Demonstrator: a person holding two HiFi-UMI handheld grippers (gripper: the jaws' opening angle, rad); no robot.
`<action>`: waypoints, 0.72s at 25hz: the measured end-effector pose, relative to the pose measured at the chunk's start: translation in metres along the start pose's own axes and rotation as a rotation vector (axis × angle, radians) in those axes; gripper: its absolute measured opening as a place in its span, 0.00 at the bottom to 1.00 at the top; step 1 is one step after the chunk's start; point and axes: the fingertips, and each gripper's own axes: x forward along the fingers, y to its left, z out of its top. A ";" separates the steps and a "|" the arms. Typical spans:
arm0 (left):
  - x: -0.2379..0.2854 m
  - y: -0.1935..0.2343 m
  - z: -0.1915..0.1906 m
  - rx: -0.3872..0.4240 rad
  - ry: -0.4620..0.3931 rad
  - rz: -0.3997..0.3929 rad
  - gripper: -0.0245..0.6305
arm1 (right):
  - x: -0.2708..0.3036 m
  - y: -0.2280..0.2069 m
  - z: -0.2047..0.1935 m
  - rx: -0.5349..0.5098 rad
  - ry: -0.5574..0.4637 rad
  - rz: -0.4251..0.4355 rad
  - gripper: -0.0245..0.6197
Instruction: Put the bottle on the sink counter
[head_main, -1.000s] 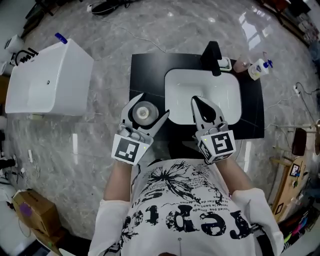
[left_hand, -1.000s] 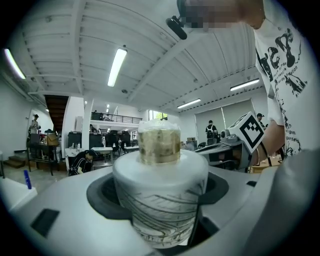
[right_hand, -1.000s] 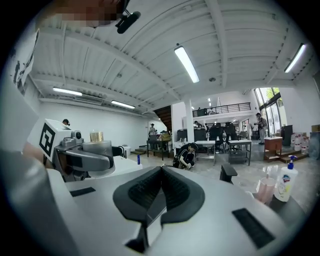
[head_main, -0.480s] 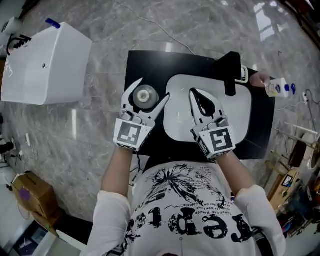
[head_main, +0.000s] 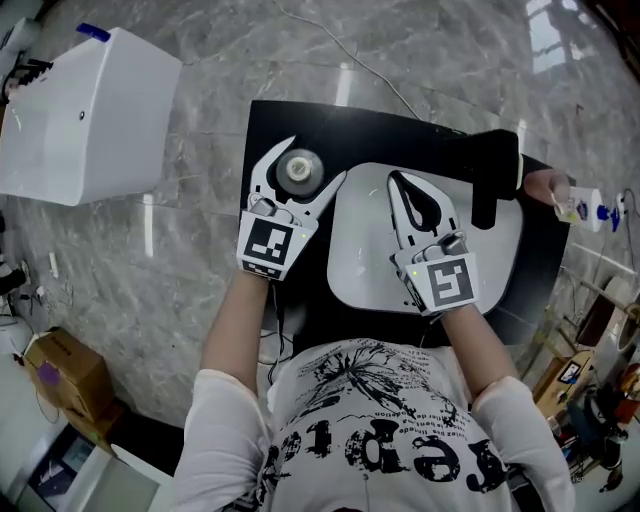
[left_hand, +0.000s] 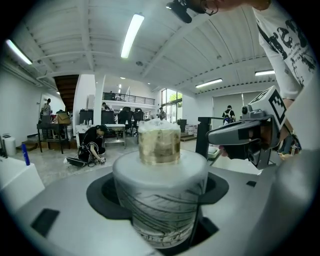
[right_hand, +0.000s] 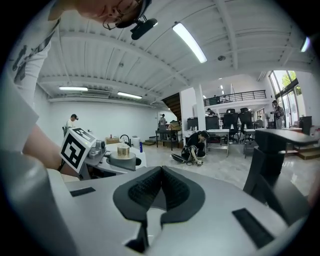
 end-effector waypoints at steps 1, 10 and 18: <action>0.006 0.003 -0.004 -0.002 0.006 0.003 0.57 | 0.004 -0.001 -0.003 0.001 0.002 0.003 0.06; 0.031 0.016 -0.027 0.007 0.054 0.022 0.57 | 0.020 -0.009 0.002 0.005 -0.070 0.010 0.06; 0.038 0.018 -0.047 -0.029 0.167 0.020 0.57 | 0.021 -0.021 -0.001 -0.012 -0.053 -0.041 0.06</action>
